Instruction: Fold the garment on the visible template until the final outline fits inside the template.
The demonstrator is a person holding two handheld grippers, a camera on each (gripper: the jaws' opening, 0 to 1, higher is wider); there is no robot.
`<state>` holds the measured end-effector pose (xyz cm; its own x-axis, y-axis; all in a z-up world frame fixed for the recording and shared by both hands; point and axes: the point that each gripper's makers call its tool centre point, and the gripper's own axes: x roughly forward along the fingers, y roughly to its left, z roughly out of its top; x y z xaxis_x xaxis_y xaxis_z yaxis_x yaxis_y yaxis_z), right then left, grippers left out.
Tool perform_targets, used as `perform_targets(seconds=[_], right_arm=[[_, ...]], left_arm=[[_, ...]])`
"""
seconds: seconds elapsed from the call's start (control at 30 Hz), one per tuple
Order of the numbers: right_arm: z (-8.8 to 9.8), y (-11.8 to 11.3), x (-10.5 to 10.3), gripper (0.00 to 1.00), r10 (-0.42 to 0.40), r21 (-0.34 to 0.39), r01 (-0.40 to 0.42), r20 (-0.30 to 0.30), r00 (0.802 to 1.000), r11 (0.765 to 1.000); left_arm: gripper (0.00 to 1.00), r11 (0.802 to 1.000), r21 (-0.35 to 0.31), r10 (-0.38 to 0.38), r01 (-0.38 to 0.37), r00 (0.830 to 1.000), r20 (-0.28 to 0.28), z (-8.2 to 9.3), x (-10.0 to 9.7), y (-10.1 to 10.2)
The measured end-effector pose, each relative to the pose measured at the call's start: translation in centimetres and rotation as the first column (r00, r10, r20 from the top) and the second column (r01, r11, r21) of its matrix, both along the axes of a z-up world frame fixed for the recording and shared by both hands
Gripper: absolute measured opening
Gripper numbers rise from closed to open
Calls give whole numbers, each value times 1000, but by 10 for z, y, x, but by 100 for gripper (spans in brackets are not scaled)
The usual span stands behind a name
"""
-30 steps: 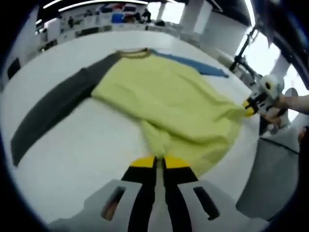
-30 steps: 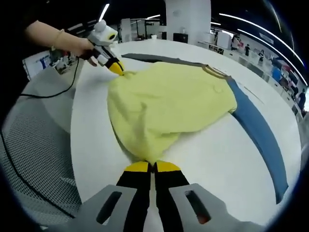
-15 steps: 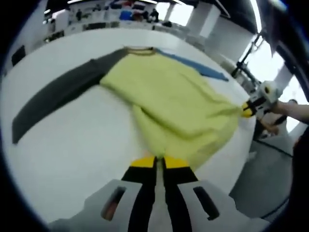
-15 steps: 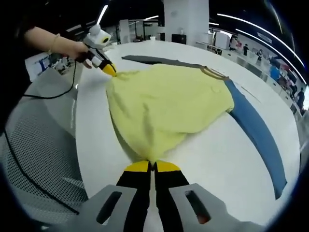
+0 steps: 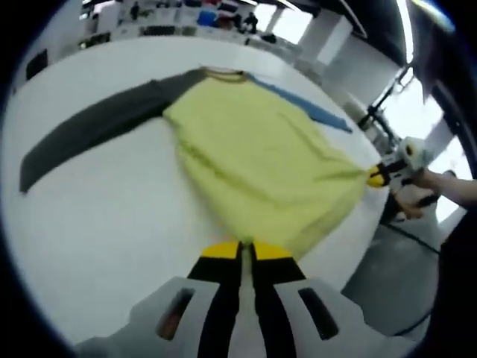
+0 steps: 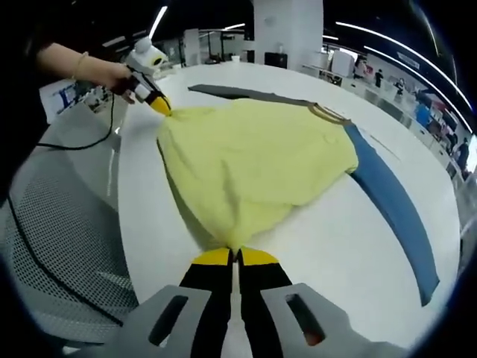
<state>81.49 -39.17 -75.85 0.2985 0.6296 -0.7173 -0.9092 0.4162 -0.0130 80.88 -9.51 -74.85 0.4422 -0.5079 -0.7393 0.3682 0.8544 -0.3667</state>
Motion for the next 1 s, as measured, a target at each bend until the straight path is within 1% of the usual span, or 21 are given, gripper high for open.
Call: perform_targets(seconds=[0.33,0.63,0.73,0.8,0.87,1.0], right_arm=[[2,-4,-1,3,4,-9,-4,5,1000,1000],[5,-7,-4,2,26,-27,-25,16,1000,999],[6,-9,-5,2,40,-43,-39,23,999,998],[8,-9,-6,2,47,-52,-46,29,998,998],[9,-10,-6,2,54,-57,-52,36,998,997],[10,-11,-7,2,70,-76,-66,46,997,995]], left_arm=[[1,1000,-13,14,-14,1000,-28,3,-4,2],[0,1000,-18,6,-7,999,-54,6,-5,5],[0,999,-31,15,-17,997,-74,10,-6,4],[0,999,-36,14,-17,997,-77,14,-5,4],[0,1000,-31,4,-6,997,-74,16,-6,3],[0,1000,-9,-18,17,997,-75,15,-8,6]])
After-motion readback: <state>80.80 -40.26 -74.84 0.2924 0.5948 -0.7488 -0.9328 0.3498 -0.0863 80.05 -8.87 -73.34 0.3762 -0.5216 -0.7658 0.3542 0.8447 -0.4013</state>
